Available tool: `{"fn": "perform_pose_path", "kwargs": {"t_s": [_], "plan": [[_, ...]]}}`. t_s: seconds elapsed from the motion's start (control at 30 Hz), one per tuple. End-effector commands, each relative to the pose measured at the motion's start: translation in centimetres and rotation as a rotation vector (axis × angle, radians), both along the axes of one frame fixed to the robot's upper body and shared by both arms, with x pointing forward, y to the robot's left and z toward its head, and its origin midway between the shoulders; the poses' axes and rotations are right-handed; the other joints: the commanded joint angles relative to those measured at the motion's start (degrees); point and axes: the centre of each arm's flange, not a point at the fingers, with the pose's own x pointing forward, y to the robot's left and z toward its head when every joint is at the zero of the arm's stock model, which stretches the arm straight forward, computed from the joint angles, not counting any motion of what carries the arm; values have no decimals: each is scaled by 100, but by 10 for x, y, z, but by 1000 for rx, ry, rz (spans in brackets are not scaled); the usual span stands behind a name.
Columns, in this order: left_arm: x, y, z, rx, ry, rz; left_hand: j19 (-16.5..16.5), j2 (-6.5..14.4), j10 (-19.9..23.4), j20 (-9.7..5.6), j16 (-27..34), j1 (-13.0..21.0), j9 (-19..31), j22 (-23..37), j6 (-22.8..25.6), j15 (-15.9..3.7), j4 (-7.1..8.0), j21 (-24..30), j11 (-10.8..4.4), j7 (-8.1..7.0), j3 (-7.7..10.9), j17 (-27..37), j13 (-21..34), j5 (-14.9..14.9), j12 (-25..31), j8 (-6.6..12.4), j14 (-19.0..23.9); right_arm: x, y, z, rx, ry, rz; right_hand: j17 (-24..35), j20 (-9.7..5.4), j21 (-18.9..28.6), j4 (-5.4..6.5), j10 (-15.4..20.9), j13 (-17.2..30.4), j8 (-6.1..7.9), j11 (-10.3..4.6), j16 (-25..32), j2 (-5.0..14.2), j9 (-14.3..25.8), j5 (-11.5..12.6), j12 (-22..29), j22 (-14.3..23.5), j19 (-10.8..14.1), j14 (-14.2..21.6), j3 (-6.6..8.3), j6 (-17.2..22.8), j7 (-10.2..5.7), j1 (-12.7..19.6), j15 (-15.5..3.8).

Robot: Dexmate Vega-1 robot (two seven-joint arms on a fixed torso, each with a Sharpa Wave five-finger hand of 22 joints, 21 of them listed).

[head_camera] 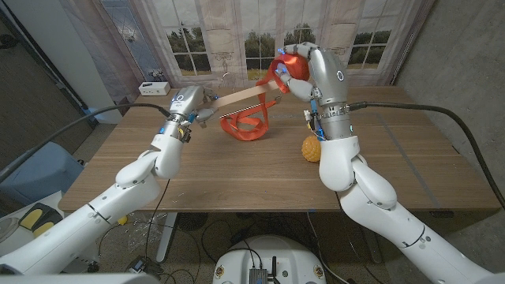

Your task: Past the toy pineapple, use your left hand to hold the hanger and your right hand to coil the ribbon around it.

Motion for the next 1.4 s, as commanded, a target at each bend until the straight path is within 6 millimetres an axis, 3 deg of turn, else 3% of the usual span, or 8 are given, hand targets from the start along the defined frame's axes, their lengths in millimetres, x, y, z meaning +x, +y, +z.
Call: {"fn": "perform_pose_path", "kwargs": {"t_s": [0.03,0.7,1.13,1.4], "plan": [[-9,-14,30,32,-69,38,-33,787,104,-310,-15,735,419,6,192,-1361,40,37,-29,3,88,35,10,57,-8,34,935,5,-23,-62,117,124,5,25,-549,67,21,303,80,-15,-239,-21,960,9,8,45,10,-60,909,-8,216,194,1014,-1213],[-32,-24,46,26,-217,42,-43,782,124,-304,-44,727,419,6,215,-1361,40,78,-28,0,93,70,26,58,-43,21,966,46,-26,-106,175,294,-11,64,-548,187,24,297,94,-57,-224,-86,960,15,6,34,-36,-123,941,-21,242,205,1020,-1210],[-46,-24,45,8,-269,-11,-52,777,159,-307,-63,717,415,6,225,-1360,41,106,-36,-1,96,94,35,63,-59,6,991,79,-24,-109,154,354,-91,84,-545,255,32,290,103,-82,-231,-131,966,20,6,24,-69,-167,946,-27,255,200,1017,-1206],[-54,-24,43,15,-243,-64,-57,777,154,-311,-77,712,415,6,227,-1360,42,120,-34,-6,98,105,45,65,-74,-1,998,100,-27,-101,134,359,-156,99,-543,299,35,290,109,-94,-237,-157,969,22,7,20,-92,-194,954,-31,272,201,1016,-1207]]}}
